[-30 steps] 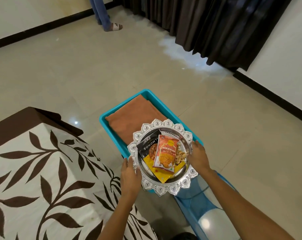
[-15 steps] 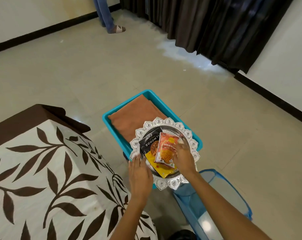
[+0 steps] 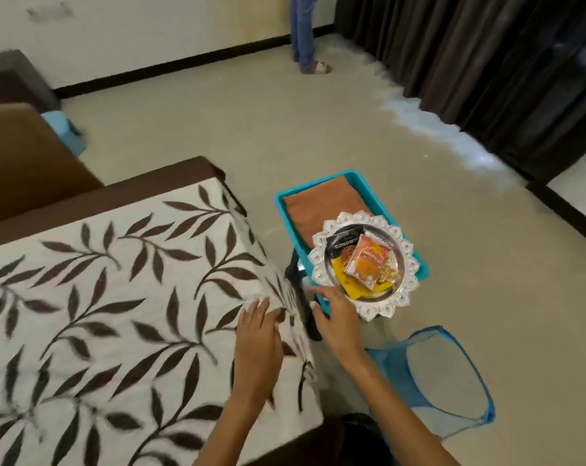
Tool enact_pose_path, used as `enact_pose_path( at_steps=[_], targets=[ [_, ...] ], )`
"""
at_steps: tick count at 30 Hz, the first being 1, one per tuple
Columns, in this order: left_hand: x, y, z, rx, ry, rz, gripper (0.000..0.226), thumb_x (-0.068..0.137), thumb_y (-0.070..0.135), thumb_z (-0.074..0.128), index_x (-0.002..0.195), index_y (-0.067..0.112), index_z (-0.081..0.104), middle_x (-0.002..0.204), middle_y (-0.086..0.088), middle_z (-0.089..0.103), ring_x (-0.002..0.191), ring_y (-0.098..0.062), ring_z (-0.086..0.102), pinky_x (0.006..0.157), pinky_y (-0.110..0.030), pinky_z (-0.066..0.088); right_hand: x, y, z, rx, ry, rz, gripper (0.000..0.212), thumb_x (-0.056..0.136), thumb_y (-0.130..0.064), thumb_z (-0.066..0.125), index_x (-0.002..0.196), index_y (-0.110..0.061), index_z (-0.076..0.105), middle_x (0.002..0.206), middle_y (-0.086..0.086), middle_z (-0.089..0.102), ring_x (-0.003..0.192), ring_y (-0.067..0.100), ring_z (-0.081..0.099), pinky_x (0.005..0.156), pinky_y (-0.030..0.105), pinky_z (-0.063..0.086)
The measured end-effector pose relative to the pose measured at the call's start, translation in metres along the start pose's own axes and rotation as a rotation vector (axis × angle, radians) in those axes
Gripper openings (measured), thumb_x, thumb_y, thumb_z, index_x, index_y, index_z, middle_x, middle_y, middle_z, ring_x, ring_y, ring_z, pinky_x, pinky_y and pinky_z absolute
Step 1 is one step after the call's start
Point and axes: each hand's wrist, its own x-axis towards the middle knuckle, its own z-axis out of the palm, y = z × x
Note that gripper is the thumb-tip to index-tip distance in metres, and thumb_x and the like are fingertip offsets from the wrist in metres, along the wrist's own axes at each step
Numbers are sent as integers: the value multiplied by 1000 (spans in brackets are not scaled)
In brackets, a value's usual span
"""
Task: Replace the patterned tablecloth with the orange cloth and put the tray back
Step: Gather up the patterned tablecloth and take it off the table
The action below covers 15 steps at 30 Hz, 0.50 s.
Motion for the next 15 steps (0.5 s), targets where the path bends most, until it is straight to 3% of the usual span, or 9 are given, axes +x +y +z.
enact_pose_path(
  at_steps=[3, 6, 9, 12, 14, 15],
  targets=[
    [-58, -26, -24, 80, 59, -90, 29, 86, 7, 48, 108, 6, 67, 122, -16, 62, 119, -33, 55, 104, -51, 37, -46, -22, 21, -27, -132, -103, 28, 91, -14, 56, 118, -16, 61, 119, -1, 60, 110, 10, 54, 97, 25, 43],
    [-120, -52, -34, 147, 10, -190, 27, 82, 2, 62, 109, 6, 65, 123, -17, 61, 118, -35, 55, 103, -49, 36, -91, -31, 42, -104, -247, -216, 27, 92, -16, 55, 118, -16, 60, 120, -2, 58, 113, 9, 52, 97, 22, 41],
    [-169, -73, -39, 131, -111, -279, 37, 91, 21, 39, 118, 9, 62, 132, -16, 55, 125, -35, 50, 104, -50, 38, -126, -24, 62, -269, -369, -308, 35, 94, -20, 53, 128, -13, 55, 135, 3, 51, 126, 16, 45, 105, 19, 28],
    [-207, -90, -38, 112, -280, -312, 59, 93, 45, 24, 145, 18, 35, 156, -11, 19, 145, -29, 16, 116, -47, 18, -157, -5, 77, -451, -508, -389, 56, 96, -35, 46, 145, -14, 30, 157, 5, 17, 145, 19, 14, 113, 27, 3],
    [-222, -93, -36, 120, -346, -281, 74, 90, 65, 20, 152, 27, 6, 157, -1, -13, 145, -20, -14, 117, -40, -4, -171, 7, 80, -583, -562, -434, 69, 95, -50, 33, 149, -19, 3, 157, 1, -11, 145, 16, -9, 113, 32, -9],
    [-226, -93, -35, 131, -350, -274, 77, 88, 71, 17, 151, 29, -1, 155, 2, -21, 143, -17, -21, 115, -38, -10, -175, 12, 81, -621, -561, -453, 72, 93, -56, 25, 148, -21, -5, 156, 0, -18, 144, 15, -15, 113, 33, -11]
  ],
)
